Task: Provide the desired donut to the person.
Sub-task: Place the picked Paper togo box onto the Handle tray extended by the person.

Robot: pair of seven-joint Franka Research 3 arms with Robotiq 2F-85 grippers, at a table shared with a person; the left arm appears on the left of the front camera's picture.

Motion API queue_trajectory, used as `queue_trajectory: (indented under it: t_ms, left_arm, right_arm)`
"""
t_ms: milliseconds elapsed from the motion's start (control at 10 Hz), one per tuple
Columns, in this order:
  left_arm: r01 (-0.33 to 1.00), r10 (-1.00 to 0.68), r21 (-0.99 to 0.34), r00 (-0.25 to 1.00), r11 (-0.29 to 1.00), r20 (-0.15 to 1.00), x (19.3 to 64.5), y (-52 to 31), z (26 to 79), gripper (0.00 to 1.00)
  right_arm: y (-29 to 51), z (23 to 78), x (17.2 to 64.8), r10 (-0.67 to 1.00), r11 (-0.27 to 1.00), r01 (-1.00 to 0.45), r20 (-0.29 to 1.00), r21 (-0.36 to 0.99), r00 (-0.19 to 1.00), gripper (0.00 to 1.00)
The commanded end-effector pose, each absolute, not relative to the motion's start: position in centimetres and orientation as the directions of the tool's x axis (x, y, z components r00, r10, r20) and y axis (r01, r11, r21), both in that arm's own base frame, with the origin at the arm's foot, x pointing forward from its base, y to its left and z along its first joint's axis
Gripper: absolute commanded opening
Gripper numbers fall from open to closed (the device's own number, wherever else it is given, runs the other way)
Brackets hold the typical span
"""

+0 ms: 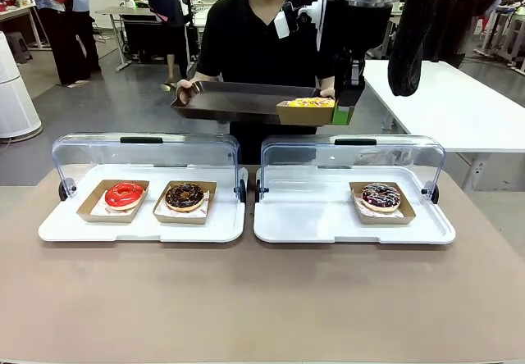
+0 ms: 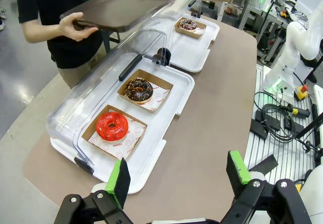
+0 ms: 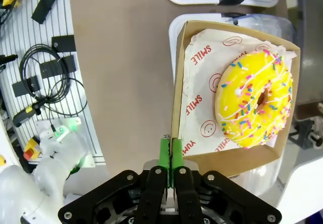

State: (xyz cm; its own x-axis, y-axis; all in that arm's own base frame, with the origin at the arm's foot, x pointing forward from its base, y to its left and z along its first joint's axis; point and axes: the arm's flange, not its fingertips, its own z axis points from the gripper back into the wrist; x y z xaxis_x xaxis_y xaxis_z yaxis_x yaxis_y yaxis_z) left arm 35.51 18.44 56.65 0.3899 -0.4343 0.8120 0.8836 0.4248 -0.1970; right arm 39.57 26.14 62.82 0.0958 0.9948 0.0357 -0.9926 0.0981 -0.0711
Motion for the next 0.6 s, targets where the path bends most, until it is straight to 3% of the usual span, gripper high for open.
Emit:
queue_trajectory:
  t_ms: [0, 500]
  left_arm:
    - [0.885, -0.424, -0.196, 0.384, 0.422, 0.820, 35.42, 18.43, 56.73, 1.00]
    - [0.885, -0.424, -0.196, 0.384, 0.422, 0.820, 35.42, 18.43, 56.73, 1.00]
  right_arm:
    - [25.92, 62.57, 39.22, 0.995, 0.100, -0.993, 0.032, -0.069, 0.098, 0.00]
    - [25.92, 62.57, 39.22, 0.995, 0.100, -0.993, 0.032, -0.069, 0.098, 0.00]
